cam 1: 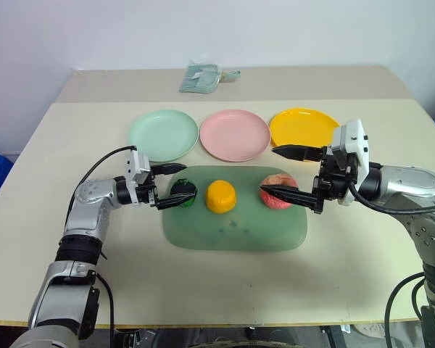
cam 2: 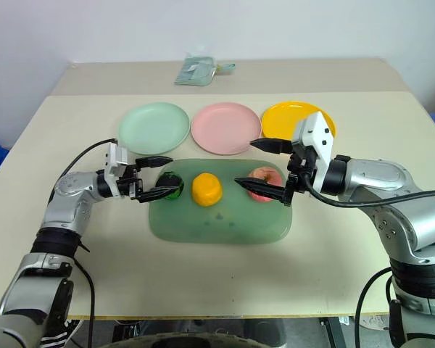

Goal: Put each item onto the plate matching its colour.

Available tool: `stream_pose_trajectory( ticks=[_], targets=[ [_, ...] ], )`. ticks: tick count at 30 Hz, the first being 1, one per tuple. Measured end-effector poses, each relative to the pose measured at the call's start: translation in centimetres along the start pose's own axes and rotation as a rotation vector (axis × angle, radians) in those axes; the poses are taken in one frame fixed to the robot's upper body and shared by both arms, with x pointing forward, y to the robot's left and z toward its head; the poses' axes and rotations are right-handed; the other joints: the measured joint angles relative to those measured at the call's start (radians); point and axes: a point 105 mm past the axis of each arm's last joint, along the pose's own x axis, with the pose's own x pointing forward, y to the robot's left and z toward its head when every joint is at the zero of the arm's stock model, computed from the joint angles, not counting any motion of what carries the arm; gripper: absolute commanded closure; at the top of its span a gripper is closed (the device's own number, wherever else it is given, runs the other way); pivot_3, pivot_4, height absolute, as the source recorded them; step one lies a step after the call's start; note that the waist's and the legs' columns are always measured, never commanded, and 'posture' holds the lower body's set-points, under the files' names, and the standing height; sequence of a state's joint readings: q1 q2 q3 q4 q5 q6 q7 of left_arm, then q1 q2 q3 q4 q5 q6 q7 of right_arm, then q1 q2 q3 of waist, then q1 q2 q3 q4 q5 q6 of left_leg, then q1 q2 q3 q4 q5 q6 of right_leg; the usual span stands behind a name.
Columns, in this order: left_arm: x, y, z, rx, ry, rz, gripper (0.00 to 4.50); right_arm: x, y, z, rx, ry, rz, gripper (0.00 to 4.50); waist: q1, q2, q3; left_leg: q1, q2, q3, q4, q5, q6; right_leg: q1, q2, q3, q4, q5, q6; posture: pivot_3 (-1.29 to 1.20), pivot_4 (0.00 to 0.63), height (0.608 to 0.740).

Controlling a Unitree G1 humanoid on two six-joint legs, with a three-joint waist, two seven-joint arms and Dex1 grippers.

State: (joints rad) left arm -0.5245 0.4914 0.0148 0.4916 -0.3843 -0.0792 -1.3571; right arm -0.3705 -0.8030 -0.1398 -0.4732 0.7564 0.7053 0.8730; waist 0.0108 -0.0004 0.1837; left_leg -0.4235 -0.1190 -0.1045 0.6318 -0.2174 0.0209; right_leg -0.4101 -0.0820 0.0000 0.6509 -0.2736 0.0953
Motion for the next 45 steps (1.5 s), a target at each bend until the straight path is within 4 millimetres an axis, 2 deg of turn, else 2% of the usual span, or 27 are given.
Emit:
stream_pose_trajectory(
  ticks=[10,13,14,25,28,32,34,39,42,45],
  targets=[
    [-0.1,-0.5,-1.9,0.047,0.073,-0.030,0.00,-0.2,-0.6,-0.1,-0.012,-0.003,-0.029,0.05,0.001,0.000,0.000,0.000,0.000,0.000,0.000,0.000,0.000,0.000,0.000,0.000,0.000,0.000,0.000,0.00,0.150,0.738],
    [0.1,-0.7,-2.2,0.037,0.070,-0.033,0.86,-0.2,-0.7,-0.1,-0.016,0.000,-0.039,0.00,0.001,0.000,0.000,0.000,0.000,0.000,0.000,0.000,0.000,0.000,0.000,0.000,0.000,0.000,0.000,0.00,0.150,0.738],
    [0.1,-0.7,-2.3,0.035,0.068,-0.032,1.29,-0.1,-0.7,-0.1,-0.018,0.000,-0.040,0.00,0.001,0.000,0.000,0.000,0.000,0.000,0.000,0.000,0.000,0.000,0.000,0.000,0.000,0.000,0.000,0.00,0.150,0.738],
    [-0.8,0.0,-2.2,0.044,0.042,0.028,1.29,0.3,-0.9,0.8,-0.048,-0.011,-0.042,0.00,0.001,0.000,0.000,0.000,0.000,0.000,0.000,0.000,0.000,0.000,0.000,0.000,0.000,0.000,0.000,0.00,0.150,0.738],
    [-0.9,1.7,-1.6,0.034,-0.010,0.148,1.29,0.6,-1.0,1.3,-0.056,-0.039,-0.056,0.00,0.002,0.000,0.000,0.000,0.000,0.000,0.001,0.000,0.000,0.000,0.000,-0.001,0.001,0.000,0.000,0.00,0.150,0.738],
    [-0.6,6.0,1.8,0.098,-0.123,0.389,1.29,1.5,-2.9,3.4,-0.099,-0.152,-0.162,0.00,0.002,-0.001,0.000,-0.001,0.000,0.000,0.003,0.000,0.000,0.000,0.000,-0.001,0.003,0.000,0.001,0.00,0.150,0.738],
    [-0.7,7.4,3.0,0.120,-0.164,0.484,1.29,1.7,-3.6,3.7,-0.116,-0.171,-0.204,0.00,0.001,-0.001,0.000,-0.001,-0.001,0.000,0.003,0.000,0.000,-0.001,0.000,-0.001,0.003,0.000,0.001,0.00,0.150,0.738],
    [0.5,9.8,2.1,0.020,-0.183,0.701,1.29,4.3,-5.4,3.5,-0.119,-0.202,-0.307,0.00,-0.001,-0.001,0.000,-0.003,-0.002,0.000,0.004,0.004,-0.006,-0.004,0.000,0.000,0.006,0.000,0.001,0.00,0.150,0.738],
    [-0.2,12.0,2.4,-0.036,-0.196,0.892,1.29,6.1,-5.1,2.9,-0.120,-0.199,-0.299,0.00,-0.001,-0.002,0.000,-0.004,-0.002,0.000,0.005,0.004,-0.006,-0.005,0.000,0.000,0.008,0.000,0.001,0.00,0.150,0.738],
    [0.3,12.7,2.9,-0.041,-0.199,0.948,1.29,7.2,-5.5,1.9,-0.108,-0.174,-0.317,0.00,0.001,-0.002,0.000,-0.004,-0.004,0.000,0.005,0.004,-0.006,-0.006,-0.001,0.000,0.011,0.000,0.001,0.00,0.150,0.738]
  ],
)
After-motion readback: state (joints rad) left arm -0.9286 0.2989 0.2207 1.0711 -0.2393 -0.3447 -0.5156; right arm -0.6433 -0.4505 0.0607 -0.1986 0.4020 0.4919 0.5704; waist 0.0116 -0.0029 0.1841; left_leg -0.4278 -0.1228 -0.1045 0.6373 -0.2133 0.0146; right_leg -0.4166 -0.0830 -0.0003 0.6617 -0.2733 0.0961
